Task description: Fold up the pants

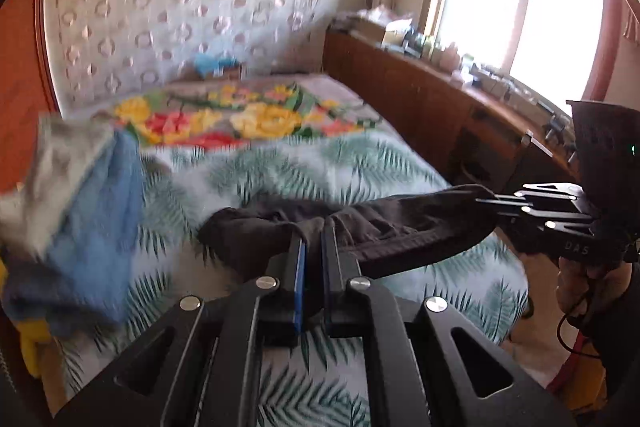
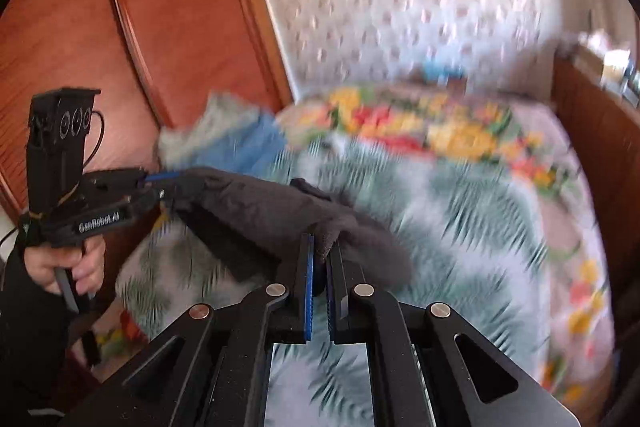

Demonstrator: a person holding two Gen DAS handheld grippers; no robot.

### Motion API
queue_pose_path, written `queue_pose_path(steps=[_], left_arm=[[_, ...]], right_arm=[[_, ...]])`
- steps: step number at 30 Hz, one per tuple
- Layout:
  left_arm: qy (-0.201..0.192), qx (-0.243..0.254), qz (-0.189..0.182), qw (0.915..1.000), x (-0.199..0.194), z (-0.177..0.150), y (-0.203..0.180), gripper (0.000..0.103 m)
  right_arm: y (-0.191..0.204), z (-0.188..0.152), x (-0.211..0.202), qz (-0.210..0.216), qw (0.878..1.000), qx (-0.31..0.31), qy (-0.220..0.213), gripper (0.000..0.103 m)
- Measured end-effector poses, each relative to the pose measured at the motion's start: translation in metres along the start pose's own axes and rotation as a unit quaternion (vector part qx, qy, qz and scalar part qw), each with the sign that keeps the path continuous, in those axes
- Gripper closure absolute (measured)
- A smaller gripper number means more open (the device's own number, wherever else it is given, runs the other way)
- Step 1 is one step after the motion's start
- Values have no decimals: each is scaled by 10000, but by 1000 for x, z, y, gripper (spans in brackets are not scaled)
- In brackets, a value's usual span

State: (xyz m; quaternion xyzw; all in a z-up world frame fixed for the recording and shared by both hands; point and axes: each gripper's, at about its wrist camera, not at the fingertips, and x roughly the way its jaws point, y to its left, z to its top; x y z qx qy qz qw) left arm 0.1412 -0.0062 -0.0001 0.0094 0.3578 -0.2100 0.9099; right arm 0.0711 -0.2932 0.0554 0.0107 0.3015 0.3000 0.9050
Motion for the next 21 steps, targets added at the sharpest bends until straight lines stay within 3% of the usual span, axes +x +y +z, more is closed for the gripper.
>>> queue_pose_path(steps=[2,6,12,13,17,18,21], left_arm=[[269,-34,17,9996,15,-29,1,96],[431,-62,11,9990,22,-51,-5,96],[375,11,-73,9993,24,-47,-16,96],[354,20,-94,9993,22,-46,-17,96],[415,99,-148,9990,19,-44,-22,95],[466,133,-138,9987,19,-44,-23,94],[441,161,-149,9988,11,-45,-24,75]], right_arm=[[2,-28,16,82,9995,43,297,98],[-4,-51,34,161,9978,276,576,98],[-5,-56,44,61,9964,247,807,98],[-14,-41,53,67,9965,205,802,98],[-12,-39,37,-64,9977,75,668,94],[-12,-40,30,-83,9980,67,621,94],[-11,-42,21,-207,9982,-19,559,92]])
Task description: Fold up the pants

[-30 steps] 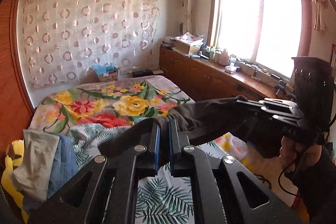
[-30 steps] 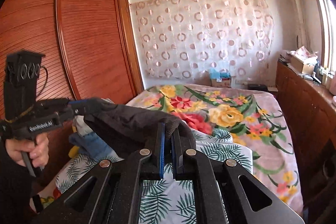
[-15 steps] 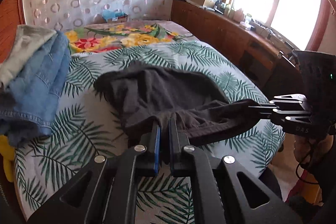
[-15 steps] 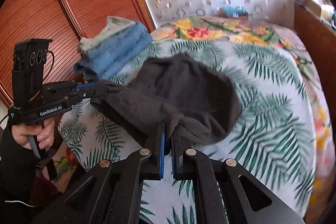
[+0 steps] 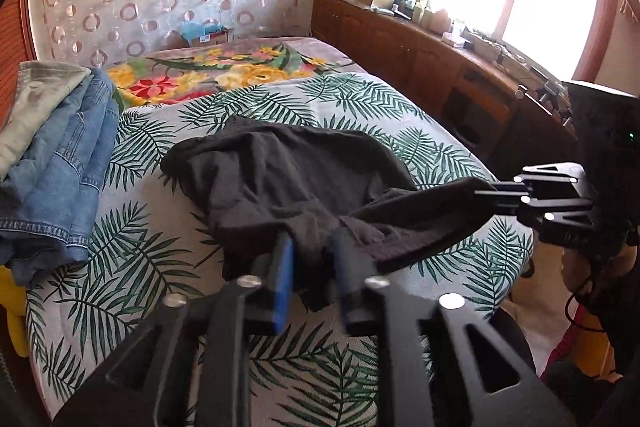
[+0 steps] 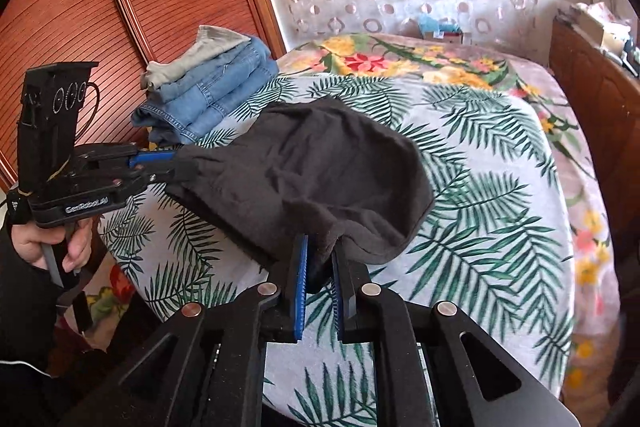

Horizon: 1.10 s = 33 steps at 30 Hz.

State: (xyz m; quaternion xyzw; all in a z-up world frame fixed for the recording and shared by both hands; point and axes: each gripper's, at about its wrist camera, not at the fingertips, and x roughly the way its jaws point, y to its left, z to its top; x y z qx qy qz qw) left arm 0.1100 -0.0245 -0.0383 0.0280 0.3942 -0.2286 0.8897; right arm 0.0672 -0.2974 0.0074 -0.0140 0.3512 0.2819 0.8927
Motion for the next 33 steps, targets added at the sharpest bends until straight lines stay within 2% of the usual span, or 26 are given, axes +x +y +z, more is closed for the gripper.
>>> queue_pose_path(steps=[2,3,5,9,15,16,18,19,22,25,31,33], left_arm=[[-77,27,11,10000,-8,-2,1,66],[-128,12,26,9999,-12,-3,3,64],[-238,-55,80,9997,-22,-5,11,61],[-298,-151,351,9988,-30,-10,31,60],[-246,-381,669,9967,-35,-28,69,57],[-241,-454,678,9964,-36,-32,75,55],[-242,-562,698,9957,-37,-38,85,38],[-278,-656,714,9949,-38,-43,91,24],[-291,-792,714,9939,-40,-50,101,23],[-282,-844,745,9932,-41,-55,106,23],[-260,-879,766,9928,-42,-60,110,23],[-258,-870,756,9930,-42,-60,110,23]], right_arm=[[3,-2,-7,-69,9999,-55,-64,85],[4,-3,-10,-103,9999,-67,-82,82],[6,-4,-12,-120,9999,-85,-79,69],[18,0,-12,-155,9997,-156,-133,68],[58,4,30,315,9990,-297,55,68],[67,3,41,399,9986,-317,125,68],[87,1,63,531,9976,-391,210,68],[96,1,73,613,9969,-422,260,68],[117,1,96,694,9954,-538,380,62],[131,2,113,473,9942,-827,502,59],[148,0,135,-121,9878,-1356,755,60],[150,3,134,-252,9867,-1417,749,86]])
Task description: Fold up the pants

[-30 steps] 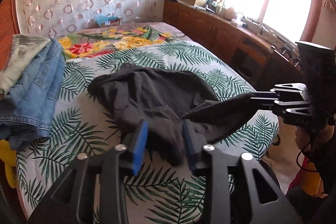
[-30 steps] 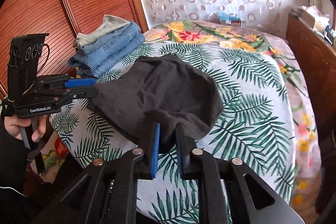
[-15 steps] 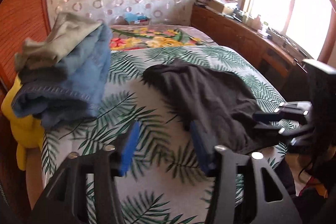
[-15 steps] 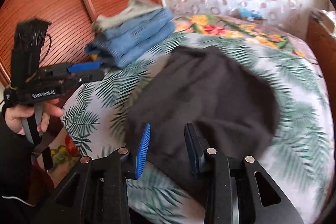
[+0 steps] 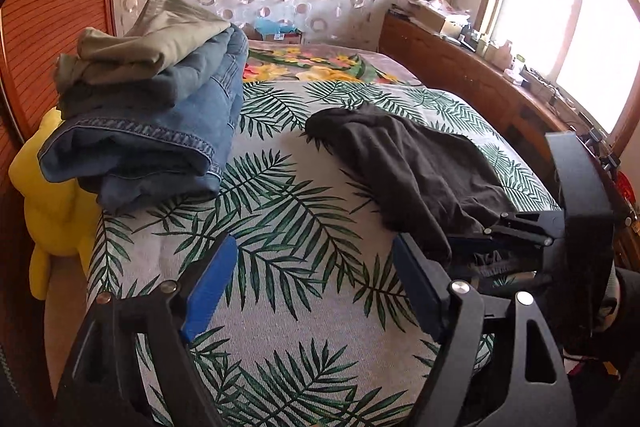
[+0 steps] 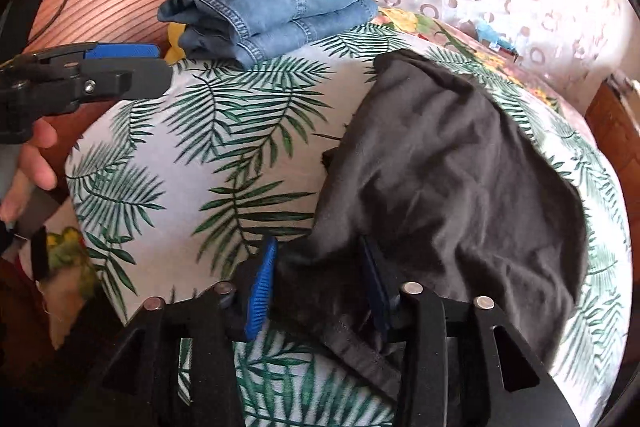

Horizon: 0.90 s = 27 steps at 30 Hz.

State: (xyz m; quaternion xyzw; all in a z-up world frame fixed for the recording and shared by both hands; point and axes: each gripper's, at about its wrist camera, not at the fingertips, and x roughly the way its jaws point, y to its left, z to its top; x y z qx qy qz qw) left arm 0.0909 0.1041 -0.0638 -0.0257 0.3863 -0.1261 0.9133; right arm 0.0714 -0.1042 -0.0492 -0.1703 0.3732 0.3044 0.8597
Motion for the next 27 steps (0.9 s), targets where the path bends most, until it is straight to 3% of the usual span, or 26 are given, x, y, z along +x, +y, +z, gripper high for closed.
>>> queue_pose_path(steps=[1,5,10,13,17,21,27], left_arm=[[-14,-2,-9,10000,-1,-1,0,23],[-40,-54,17,10000,-2,0,2,23],[-174,-235,113,9995,-11,8,13,23],[-285,-279,153,9991,-19,14,16,23],[-438,-259,151,9986,-28,24,15,23],[-512,-140,52,9986,-31,31,3,23],[-465,140,-216,9986,-17,33,-33,23]], right_arm=[[-2,3,-3,-39,10000,-2,-27,95],[-10,31,-27,164,9994,32,-319,96],[-30,103,-75,369,9948,54,-950,96],[-47,142,-110,348,9900,162,-1356,97],[-78,168,-160,285,9814,440,-1846,97],[-123,138,-185,301,9752,1051,-1926,97],[-174,-4,-153,15,9750,1963,-1039,97]])
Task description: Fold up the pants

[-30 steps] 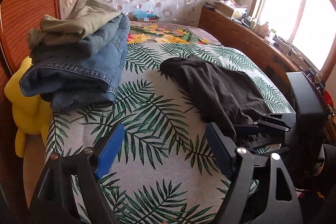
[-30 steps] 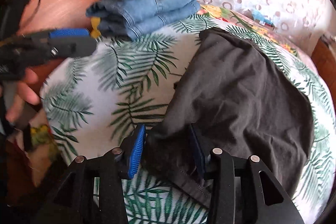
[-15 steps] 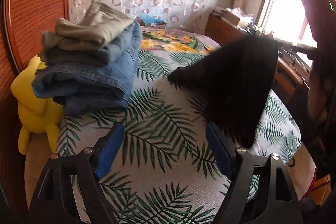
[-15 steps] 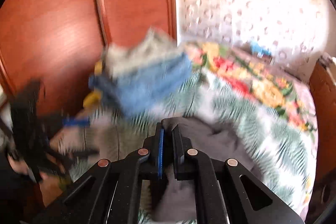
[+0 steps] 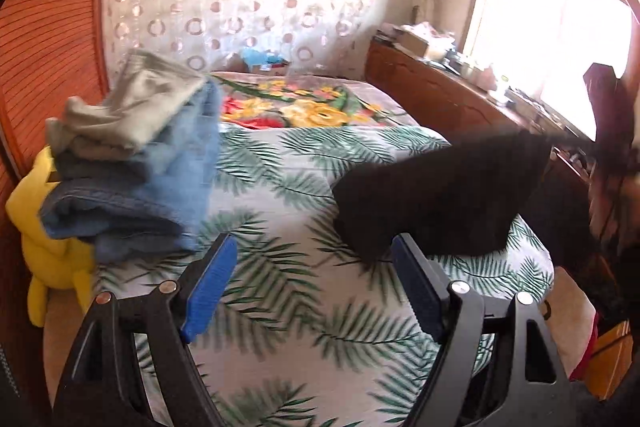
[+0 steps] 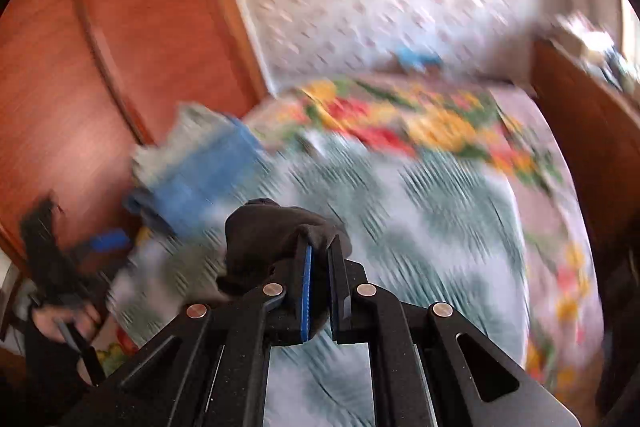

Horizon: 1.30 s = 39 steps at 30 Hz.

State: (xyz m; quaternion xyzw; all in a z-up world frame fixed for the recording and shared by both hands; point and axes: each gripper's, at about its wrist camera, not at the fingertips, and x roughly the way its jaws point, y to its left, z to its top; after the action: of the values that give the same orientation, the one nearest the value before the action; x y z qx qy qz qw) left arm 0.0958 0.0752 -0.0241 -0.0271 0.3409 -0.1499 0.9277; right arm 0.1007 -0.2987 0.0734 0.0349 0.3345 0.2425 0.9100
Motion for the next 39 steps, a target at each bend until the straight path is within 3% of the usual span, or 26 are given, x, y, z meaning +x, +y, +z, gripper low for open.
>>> queue_pose_path(steps=[4,11,15,16,20,29,31,32,34,39], left_arm=[[189,205,-332,9991,25,-1,-34,23],[561,741,-930,9913,56,-17,-103,24],[736,1089,-1073,9855,73,-23,-129,39],[823,1187,-1129,9830,80,-24,-135,46],[1119,1458,-1130,9765,102,-25,-152,61],[1563,1866,-729,9672,135,-33,-168,63],[1525,1806,-733,9689,136,-34,-166,66],[1477,1764,-759,9702,134,-32,-166,81],[1232,1781,-841,9726,125,-29,-168,93],[997,1951,-1083,9697,95,-25,-185,96]], right_arm=[[-55,-51,10,-147,9971,645,373,97],[-70,-59,20,-116,9958,813,415,97],[-76,-59,32,-165,9946,893,496,96],[-79,-61,34,-130,9943,936,495,96],[-88,-69,37,-81,9934,1047,465,96],[-94,-75,39,53,9929,1114,425,96],[-94,-76,40,63,9930,1102,415,96],[-94,-76,40,70,9930,1105,410,96],[-94,-78,40,68,9931,1098,413,96],[-100,-81,42,56,9919,1185,449,96]])
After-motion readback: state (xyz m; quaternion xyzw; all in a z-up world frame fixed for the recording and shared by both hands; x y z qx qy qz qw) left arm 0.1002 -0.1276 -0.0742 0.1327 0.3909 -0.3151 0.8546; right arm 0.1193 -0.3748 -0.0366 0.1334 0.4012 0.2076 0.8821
